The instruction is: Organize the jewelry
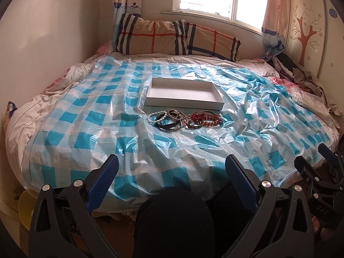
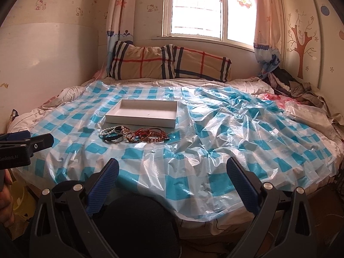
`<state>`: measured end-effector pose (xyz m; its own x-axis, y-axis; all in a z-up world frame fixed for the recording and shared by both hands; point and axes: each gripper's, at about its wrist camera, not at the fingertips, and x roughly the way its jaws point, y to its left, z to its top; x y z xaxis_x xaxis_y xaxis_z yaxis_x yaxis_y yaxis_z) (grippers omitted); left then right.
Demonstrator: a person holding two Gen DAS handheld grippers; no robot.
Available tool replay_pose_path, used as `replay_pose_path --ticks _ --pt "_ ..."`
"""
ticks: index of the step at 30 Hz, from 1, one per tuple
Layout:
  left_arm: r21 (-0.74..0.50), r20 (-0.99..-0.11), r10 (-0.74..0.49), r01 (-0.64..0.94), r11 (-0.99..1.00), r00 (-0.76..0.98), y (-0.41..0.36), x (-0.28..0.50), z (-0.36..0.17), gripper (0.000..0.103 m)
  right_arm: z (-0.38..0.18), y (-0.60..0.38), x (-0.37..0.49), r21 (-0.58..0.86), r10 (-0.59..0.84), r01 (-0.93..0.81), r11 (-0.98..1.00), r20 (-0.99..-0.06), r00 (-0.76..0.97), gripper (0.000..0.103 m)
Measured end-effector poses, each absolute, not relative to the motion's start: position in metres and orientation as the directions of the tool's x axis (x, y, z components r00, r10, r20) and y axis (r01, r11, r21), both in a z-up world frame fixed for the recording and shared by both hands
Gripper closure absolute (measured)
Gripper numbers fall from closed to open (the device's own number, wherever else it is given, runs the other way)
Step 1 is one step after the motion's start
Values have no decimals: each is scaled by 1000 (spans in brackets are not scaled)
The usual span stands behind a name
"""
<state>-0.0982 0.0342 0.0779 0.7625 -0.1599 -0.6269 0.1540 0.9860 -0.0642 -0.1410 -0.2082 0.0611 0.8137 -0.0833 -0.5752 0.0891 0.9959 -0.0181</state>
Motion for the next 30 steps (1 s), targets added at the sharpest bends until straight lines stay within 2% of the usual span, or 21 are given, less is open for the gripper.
replay_pose_path --ticks 30 --pt "-56 -638 -159 160 986 753 31 -97 77 8 62 -207 -142 11 -58 79 997 -589 806 7"
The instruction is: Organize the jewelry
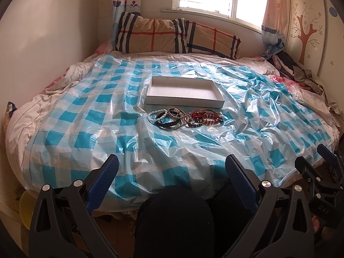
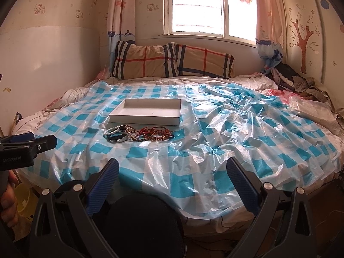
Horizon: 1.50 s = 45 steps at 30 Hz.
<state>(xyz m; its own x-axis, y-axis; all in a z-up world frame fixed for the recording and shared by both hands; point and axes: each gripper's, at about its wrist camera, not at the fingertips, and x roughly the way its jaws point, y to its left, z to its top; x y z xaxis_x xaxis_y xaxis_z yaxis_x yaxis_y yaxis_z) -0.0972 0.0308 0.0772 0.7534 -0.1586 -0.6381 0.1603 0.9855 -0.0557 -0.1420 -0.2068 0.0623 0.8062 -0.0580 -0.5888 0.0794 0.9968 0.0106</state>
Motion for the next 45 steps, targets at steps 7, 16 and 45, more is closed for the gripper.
replay_pose_path --ticks 7,16,45 --pt "-59 -648 -156 155 986 745 35 -93 73 8 60 -202 -139 19 -44 68 997 -592 805 7" --pt "-58 -656 -152 152 987 739 35 -91 68 8 58 -207 -138 37 -21 54 998 -599 800 7" --pt "-76 -698 -138 120 990 703 36 -40 59 8 48 -217 -96 30 8 14 999 -637 771 7"
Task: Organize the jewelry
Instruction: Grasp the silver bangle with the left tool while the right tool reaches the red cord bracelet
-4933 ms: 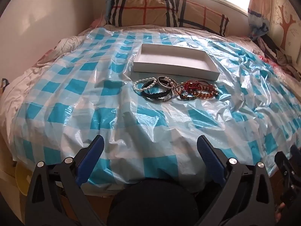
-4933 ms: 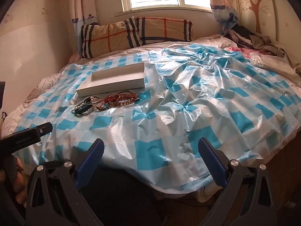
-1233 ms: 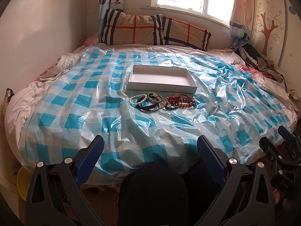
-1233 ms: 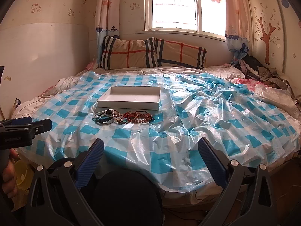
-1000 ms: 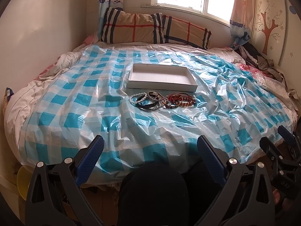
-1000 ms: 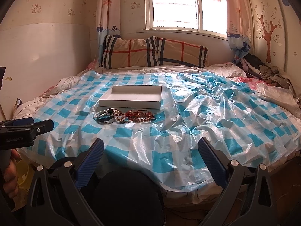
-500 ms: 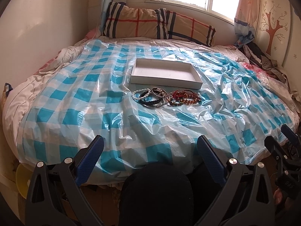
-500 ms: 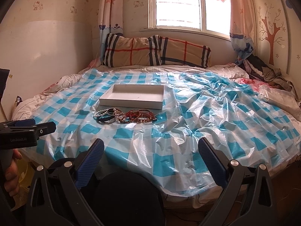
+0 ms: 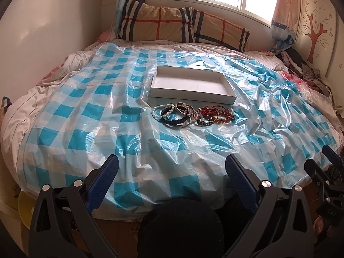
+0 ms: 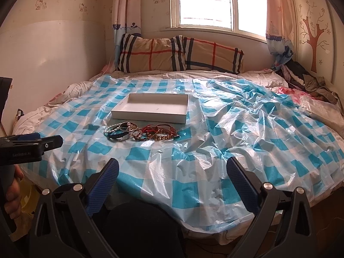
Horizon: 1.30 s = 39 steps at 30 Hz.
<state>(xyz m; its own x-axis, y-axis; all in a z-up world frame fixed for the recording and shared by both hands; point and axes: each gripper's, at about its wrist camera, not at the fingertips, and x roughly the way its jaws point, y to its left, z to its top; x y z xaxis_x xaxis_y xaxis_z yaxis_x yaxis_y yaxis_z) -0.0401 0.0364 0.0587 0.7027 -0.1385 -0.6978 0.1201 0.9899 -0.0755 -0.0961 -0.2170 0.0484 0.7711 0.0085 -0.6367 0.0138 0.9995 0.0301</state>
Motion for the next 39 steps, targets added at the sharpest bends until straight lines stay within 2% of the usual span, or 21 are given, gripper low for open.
replay_pose_path --ticks 8,10,12,14,15,22,25,27,34,36,38,39 --pt "-71 -690 -167 164 984 705 14 11 58 8 35 -222 -70 33 17 6 999 -663 749 7" --pt "-68 -694 -175 178 982 699 6 29 53 14 29 -224 -62 36 19 7 999 -672 740 7" --pt "-85 -706 -194 191 978 681 0 50 46 24 23 -228 -55 40 20 9 999 -681 732 7" --pt "-116 -718 -216 192 975 662 -2 72 38 40 17 -231 -47 44 20 14 999 -691 723 7" --pt "-127 -726 -219 186 974 651 -3 84 33 43 14 -233 -42 47 21 16 999 -696 718 7" --pt "-95 -756 -180 166 981 629 -11 140 5 45 -5 -248 -16 78 28 40 996 -718 695 7" --pt "-90 -770 -169 158 983 616 -12 157 -4 54 -10 -251 -6 85 33 42 996 -724 690 7" --pt "-88 -780 -164 153 984 604 -15 165 -10 64 -13 -252 -2 88 36 40 995 -725 688 7" --pt "-29 -813 -109 148 989 571 -24 181 -30 71 -19 -253 6 89 41 35 995 -731 681 7" --pt "-43 -826 -121 151 988 551 -24 186 -37 92 -21 -253 9 88 43 33 996 -733 679 7" --pt "-50 -835 -133 166 985 535 -24 188 -43 103 -22 -253 13 83 44 25 996 -735 677 7" --pt "-54 -839 -143 181 982 526 -24 188 -44 103 -22 -252 15 78 44 21 997 -735 677 7"
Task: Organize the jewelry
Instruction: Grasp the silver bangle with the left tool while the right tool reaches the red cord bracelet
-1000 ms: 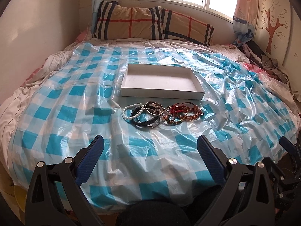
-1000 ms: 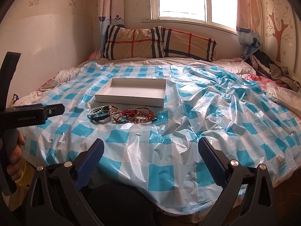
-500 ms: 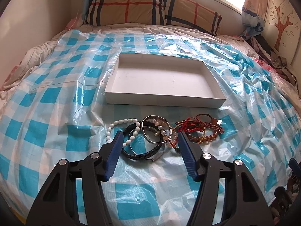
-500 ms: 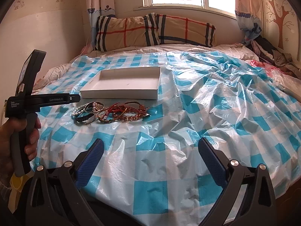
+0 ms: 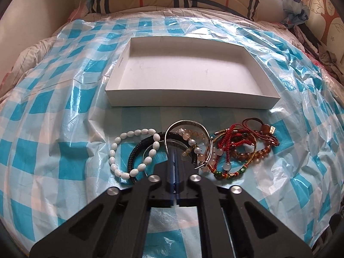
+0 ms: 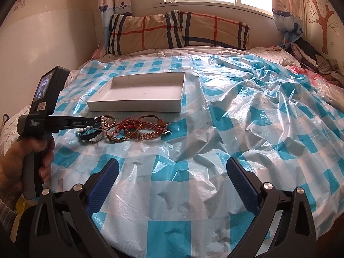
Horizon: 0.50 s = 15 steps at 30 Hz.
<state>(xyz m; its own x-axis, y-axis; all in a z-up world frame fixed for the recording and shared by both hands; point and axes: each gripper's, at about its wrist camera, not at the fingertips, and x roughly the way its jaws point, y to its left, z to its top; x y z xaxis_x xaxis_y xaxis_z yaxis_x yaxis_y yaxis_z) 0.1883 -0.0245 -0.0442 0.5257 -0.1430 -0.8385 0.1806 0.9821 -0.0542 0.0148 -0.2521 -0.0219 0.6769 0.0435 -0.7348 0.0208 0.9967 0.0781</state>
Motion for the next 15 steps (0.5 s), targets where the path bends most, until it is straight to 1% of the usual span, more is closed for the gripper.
replay_pose_path --ticks 7,10,13,14,15 --pt "-143 -804 -236 208 968 546 -10 162 -19 103 -22 -247 36 47 61 -38 998 -730 680 7" --pt "-137 -803 -232 210 968 548 -5 155 -13 103 -26 -240 53 17 71 -87 996 -734 675 7" --pt "-137 -811 -225 198 971 540 -4 166 -18 102 -30 -233 70 -12 78 -128 992 -737 671 7" --pt "-140 -814 -227 198 970 534 -4 170 -20 99 -32 -230 75 -22 81 -144 989 -738 670 7" --pt "-140 -816 -228 201 970 531 -6 175 -23 90 -35 -227 80 -32 84 -159 987 -739 669 7"
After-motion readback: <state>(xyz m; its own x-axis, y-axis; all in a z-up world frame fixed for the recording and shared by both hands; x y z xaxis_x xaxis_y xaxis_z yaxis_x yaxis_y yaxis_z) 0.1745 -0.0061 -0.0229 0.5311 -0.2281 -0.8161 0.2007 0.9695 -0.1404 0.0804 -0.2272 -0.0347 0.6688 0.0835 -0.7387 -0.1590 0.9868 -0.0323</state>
